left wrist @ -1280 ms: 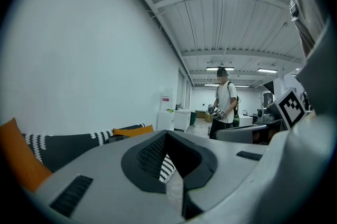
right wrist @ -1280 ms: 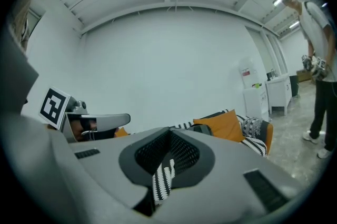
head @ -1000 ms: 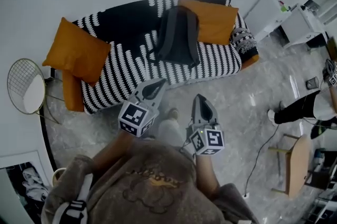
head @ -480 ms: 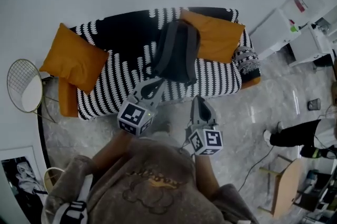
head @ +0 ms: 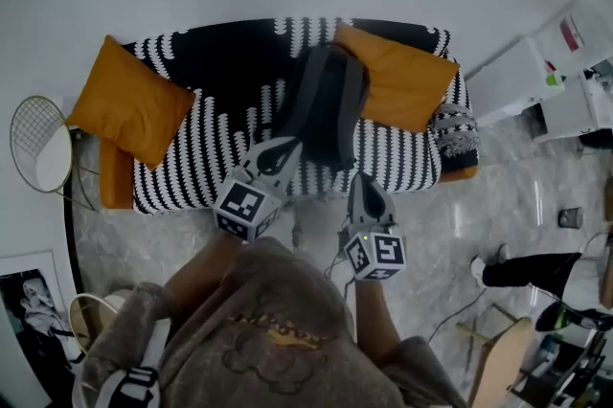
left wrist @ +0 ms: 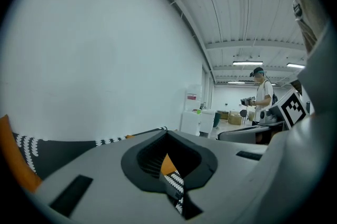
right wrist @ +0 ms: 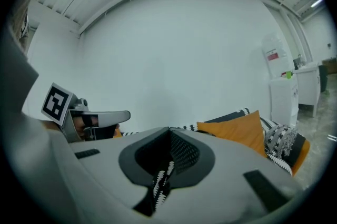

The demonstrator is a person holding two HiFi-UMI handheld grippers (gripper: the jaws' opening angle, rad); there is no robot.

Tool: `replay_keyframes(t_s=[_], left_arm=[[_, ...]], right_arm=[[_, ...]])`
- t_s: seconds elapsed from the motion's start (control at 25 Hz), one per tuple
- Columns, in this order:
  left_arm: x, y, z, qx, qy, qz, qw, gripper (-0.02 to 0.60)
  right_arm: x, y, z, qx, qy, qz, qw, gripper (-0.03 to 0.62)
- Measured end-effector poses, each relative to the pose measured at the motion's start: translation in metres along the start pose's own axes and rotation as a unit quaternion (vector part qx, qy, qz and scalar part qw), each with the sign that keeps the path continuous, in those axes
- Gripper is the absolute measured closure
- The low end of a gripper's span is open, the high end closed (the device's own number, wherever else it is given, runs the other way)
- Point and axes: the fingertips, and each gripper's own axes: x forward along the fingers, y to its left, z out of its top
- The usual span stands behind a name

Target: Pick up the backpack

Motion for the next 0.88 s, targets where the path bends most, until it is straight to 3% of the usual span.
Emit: replay_keyframes(t_s=[0.32,0.52,0.6,0.64,0.72,0.76,0.88], left_arm=[[0.068,0.038,-0.005,-0.008,0.005,-0.01,0.9999,0.581],[0.105,0.069,-0.015,-0.004,0.031,0.0,0.9995,0.58],[0.121,0.084,-0.022,-0.006,0.036,0.006,0.9993,0.524],[0.13,0.091,-0.026,-0.014,0.04,0.011,0.999,0.471],[0.149,0.106,-0.034,-0.03,0.051,0.024,0.998,0.299],[0.157,0.113,-0.038,-0.035,0.055,0.03,0.9974,0.25],[0.177,0.127,-0.053,-0.039,0.07,0.037,0.9961,0.229]], right_arm=[[0.075,-0.038,0.0,0.002,0.007,-0.001,1.0,0.589],[0.122,-0.057,0.0,-0.002,0.016,-0.003,1.0,0.588],[0.139,-0.063,0.0,0.001,0.017,0.0,1.0,0.588],[0.149,-0.066,0.0,0.006,0.018,0.002,1.0,0.555],[0.169,-0.073,-0.004,0.025,0.024,0.005,0.999,0.317],[0.179,-0.078,-0.007,0.032,0.027,0.004,0.999,0.283],[0.202,-0.089,-0.019,0.039,0.042,0.005,0.998,0.273]])
